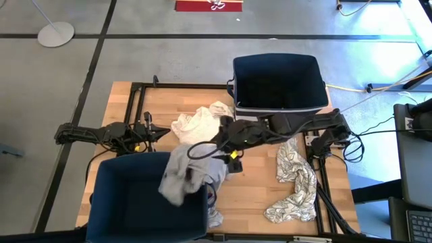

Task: Sort clothes
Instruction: Put the gray clothes into the bottom left laundry bin

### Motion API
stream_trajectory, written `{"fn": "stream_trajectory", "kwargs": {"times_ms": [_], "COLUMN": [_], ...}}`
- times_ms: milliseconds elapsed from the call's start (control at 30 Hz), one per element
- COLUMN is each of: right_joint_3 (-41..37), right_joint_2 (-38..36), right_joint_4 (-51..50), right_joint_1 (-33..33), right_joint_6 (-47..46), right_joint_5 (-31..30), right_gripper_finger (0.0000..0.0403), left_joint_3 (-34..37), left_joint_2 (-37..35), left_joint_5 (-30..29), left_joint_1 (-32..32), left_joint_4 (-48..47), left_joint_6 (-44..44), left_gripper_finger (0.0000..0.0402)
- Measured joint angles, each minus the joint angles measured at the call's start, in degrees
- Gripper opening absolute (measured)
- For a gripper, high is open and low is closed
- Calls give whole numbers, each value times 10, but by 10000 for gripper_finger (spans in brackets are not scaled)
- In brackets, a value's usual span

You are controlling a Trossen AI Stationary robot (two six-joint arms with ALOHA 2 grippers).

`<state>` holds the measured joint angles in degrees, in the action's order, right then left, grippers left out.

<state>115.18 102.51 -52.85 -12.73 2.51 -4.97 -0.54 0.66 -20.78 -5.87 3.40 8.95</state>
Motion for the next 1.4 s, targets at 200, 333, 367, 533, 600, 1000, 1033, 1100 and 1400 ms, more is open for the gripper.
{"fn": "stream_trajectory", "kwargs": {"times_ms": [200, 333, 367, 533, 600, 1000, 1033, 1100, 1400], "right_joint_3": [-76, -171, -197, -353, -413, -571, -573, -573, -532], "right_joint_2": [-8, -28, -36, -86, -106, -104, -104, -104, -104], "right_joint_4": [-31, 37, 62, 203, 263, 661, 687, 725, 760], "right_joint_1": [0, 0, 0, 1, 4, 4, 4, 4, 8], "right_joint_6": [-40, -39, -38, -38, -43, -19, -14, -2, 26], "right_joint_5": [30, 31, 31, 27, 15, 29, 35, 55, 49], "right_gripper_finger": [253, 253, 253, 253, 253, 253, 253, 253, 253], "left_joint_3": [0, 0, 0, 0, 0, 0, 0, 0, 0], "left_joint_2": [0, 0, 0, 3, 4, 7, 7, 9, 9], "left_joint_5": [0, 0, 0, 0, 0, 0, 0, 0, 0], "left_joint_1": [0, 0, 0, 0, 0, 0, 0, 0, 0], "left_joint_4": [0, 0, 0, 0, 0, 0, 0, 0, 0], "left_joint_6": [0, 0, 0, 0, 0, 1, 1, 0, 0], "left_gripper_finger": [3, 3, 3, 3, 3, 3, 3, 3, 3]}}
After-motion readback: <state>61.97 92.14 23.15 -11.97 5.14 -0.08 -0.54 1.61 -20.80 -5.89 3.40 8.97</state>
